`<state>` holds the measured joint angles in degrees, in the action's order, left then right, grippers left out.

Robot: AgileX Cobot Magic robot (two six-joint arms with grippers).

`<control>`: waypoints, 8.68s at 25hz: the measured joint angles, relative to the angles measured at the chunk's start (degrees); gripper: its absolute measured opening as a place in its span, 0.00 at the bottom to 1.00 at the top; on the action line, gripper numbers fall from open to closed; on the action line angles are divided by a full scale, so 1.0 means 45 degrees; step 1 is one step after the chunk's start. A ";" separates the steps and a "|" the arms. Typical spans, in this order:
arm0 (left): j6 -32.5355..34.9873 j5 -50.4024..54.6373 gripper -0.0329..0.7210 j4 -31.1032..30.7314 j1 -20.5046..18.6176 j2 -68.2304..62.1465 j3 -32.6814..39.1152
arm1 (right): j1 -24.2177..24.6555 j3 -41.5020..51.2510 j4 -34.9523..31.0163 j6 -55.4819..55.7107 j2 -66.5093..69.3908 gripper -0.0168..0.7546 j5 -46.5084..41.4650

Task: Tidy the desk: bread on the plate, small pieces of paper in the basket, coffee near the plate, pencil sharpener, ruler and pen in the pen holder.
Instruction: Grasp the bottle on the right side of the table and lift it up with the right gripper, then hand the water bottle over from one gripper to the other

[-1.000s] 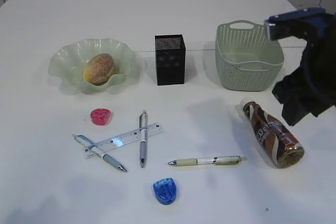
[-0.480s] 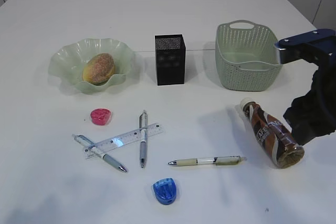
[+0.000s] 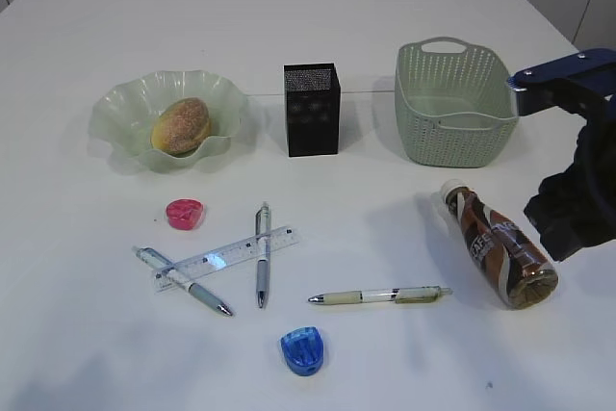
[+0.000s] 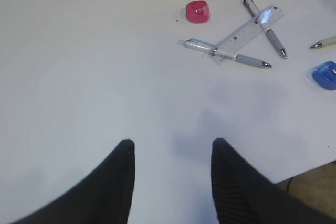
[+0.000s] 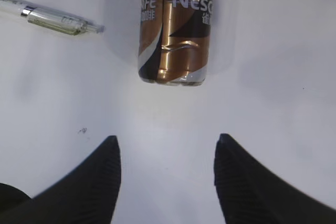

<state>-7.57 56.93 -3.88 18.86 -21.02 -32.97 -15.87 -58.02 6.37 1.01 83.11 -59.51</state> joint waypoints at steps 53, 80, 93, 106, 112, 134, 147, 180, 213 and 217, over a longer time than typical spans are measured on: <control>0.0000 -0.0445 0.48 0.0000 0.0000 0.0000 0.0000 | 0.1777 0.0030 -0.2071 -0.1870 0.2949 0.79 0.2736; 0.0000 -0.0445 0.48 0.0000 0.0000 0.0000 0.0000 | 0.2045 0.0220 -0.2245 -0.1899 0.4650 0.79 0.4462; 0.0020 -0.0445 0.48 0.0000 0.0000 0.0000 0.0000 | 0.2335 0.0220 -0.2394 -0.1899 0.4678 0.77 0.4632; 0.0020 -0.0445 0.48 0.0000 0.0000 0.0000 0.0000 | 0.2335 0.0220 -0.2424 -0.1899 0.4683 0.67 0.4632; 0.0020 -0.0445 0.48 0.0000 0.0000 0.0000 0.0000 | 0.2344 0.0220 -0.2424 -0.1899 0.4683 0.64 0.4632; 0.0020 -0.0585 0.48 -0.0055 0.0000 0.0000 0.0000 | 0.2344 0.0294 -0.2538 -0.1899 0.3282 0.63 0.4116; 0.0020 -0.2166 0.48 0.1473 0.0000 0.0000 0.0000 | 0.2344 0.0324 -0.4555 -0.3164 0.1209 0.63 0.3905; 0.0020 -0.3965 0.48 0.3787 0.0000 -0.0906 0.0025 | 0.2344 -0.2453 -1.5760 -1.3407 -0.0077 0.63 -0.0920; 0.7333 -0.6360 0.48 1.2148 0.0000 -0.7388 -0.2987 | 0.2344 -0.2453 -1.6592 -1.4177 -0.0077 0.63 -0.1647; 1.0233 -0.5125 0.48 1.4675 0.0000 -0.8998 -0.4100 | 0.2344 -0.2453 -1.6652 -1.4207 -0.0077 0.63 -0.1647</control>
<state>38.48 33.87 62.16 18.86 -61.51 -51.42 -5.32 -69.06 -68.56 -62.92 82.76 -66.93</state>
